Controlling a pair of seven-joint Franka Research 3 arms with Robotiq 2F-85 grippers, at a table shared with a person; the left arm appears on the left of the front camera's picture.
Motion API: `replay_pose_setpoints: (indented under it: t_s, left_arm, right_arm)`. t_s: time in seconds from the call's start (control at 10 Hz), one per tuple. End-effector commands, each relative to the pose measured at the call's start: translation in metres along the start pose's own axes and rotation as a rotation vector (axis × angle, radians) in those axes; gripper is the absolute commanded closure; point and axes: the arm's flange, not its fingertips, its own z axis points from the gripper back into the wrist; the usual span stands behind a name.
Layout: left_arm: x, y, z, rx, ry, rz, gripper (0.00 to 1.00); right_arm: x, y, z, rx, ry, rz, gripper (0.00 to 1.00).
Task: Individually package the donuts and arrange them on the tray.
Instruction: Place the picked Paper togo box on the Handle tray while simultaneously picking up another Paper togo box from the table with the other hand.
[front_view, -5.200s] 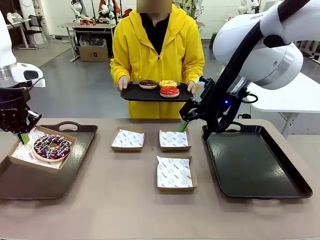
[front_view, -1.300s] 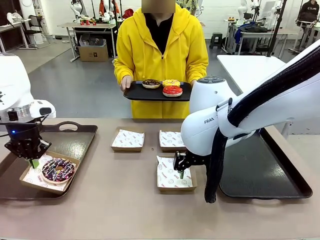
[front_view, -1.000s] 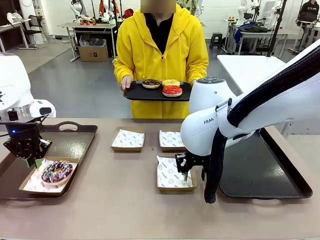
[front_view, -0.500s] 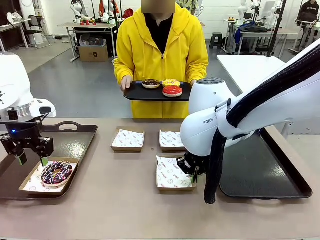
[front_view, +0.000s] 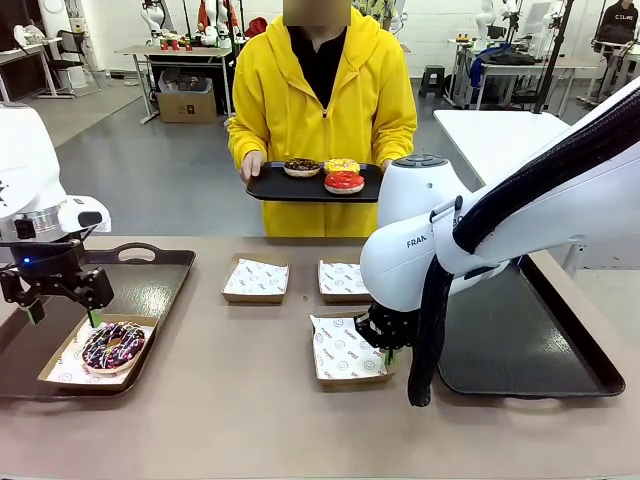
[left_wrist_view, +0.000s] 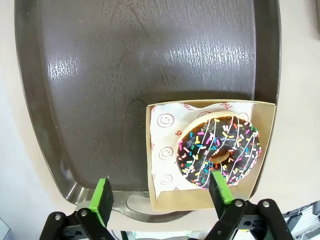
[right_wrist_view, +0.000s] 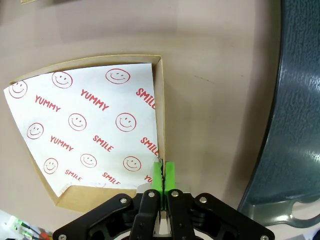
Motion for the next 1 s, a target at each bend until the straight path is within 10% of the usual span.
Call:
replay_pose_setpoints:
  t_s: [0.0, 0.5, 0.9]
  left_arm:
    - [-0.003, 0.003, 0.009, -0.071, 0.017, 0.031, 0.00]
    - [-0.068, 0.060, 0.077, -0.677, -0.207, -0.031, 0.00]
    - [-0.102, 0.166, 0.082, -1.090, -0.212, 0.016, 0.00]
  right_arm:
    - [0.006, 0.005, 0.001, 0.005, 0.021, -0.026, 1.00]
    - [0.001, -0.014, 0.118, -0.006, -0.093, -0.062, 1.00]
    - [0.076, -0.036, 0.186, 0.021, -0.034, -0.099, 1.00]
